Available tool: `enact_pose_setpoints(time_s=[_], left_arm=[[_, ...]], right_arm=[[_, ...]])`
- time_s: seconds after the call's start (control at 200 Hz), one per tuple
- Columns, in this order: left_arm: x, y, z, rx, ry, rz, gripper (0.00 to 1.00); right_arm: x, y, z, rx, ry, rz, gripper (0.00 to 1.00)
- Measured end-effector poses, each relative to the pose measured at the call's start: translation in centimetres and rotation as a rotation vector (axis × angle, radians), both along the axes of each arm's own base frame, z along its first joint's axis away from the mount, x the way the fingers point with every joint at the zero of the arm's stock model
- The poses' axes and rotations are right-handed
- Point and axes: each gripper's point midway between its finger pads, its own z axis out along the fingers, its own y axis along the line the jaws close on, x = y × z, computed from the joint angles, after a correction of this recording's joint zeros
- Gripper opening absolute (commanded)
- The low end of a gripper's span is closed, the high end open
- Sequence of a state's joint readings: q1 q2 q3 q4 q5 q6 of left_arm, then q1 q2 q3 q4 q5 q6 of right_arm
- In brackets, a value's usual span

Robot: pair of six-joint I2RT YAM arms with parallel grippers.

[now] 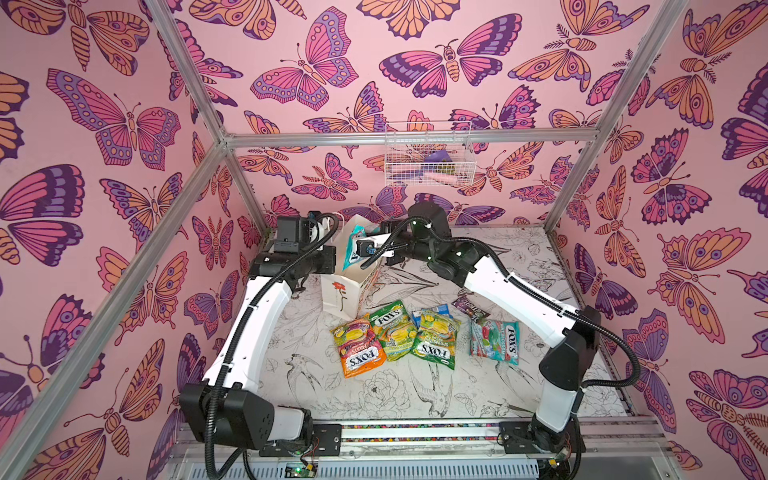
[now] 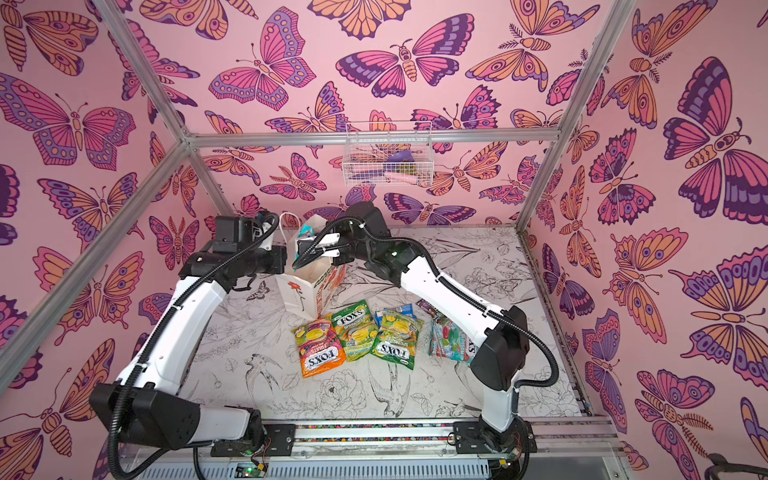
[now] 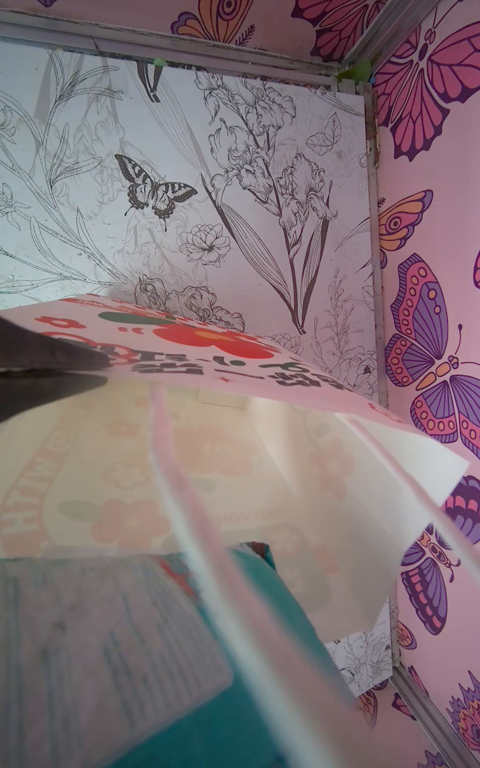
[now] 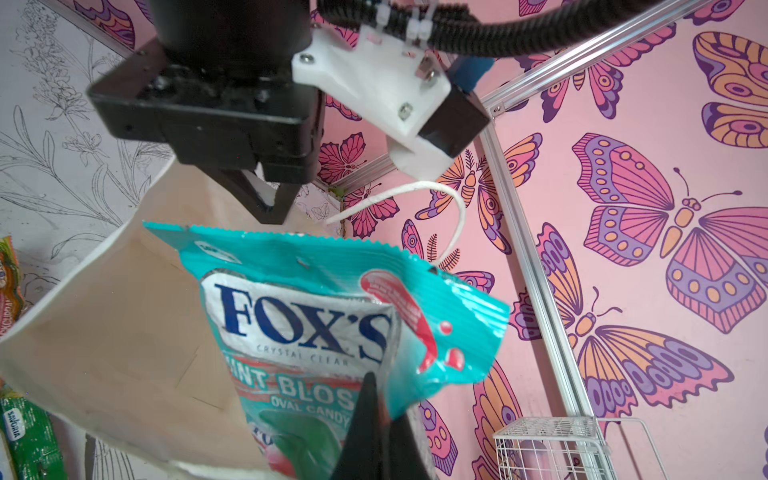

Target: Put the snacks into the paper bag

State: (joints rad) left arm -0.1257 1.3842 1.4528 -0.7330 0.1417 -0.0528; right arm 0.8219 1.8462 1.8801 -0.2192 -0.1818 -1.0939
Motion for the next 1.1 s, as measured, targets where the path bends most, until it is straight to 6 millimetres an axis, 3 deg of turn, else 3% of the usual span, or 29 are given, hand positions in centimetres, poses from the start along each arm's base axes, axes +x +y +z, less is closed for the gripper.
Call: enact_pose_setpoints(time_s=[1.102], left_arm=[[0.0, 0.0, 0.0, 0.000, 0.000, 0.001, 0.00]], right_arm=[[0.5, 0.9, -1.9, -0.097, -0.129, -0.022, 0.00]])
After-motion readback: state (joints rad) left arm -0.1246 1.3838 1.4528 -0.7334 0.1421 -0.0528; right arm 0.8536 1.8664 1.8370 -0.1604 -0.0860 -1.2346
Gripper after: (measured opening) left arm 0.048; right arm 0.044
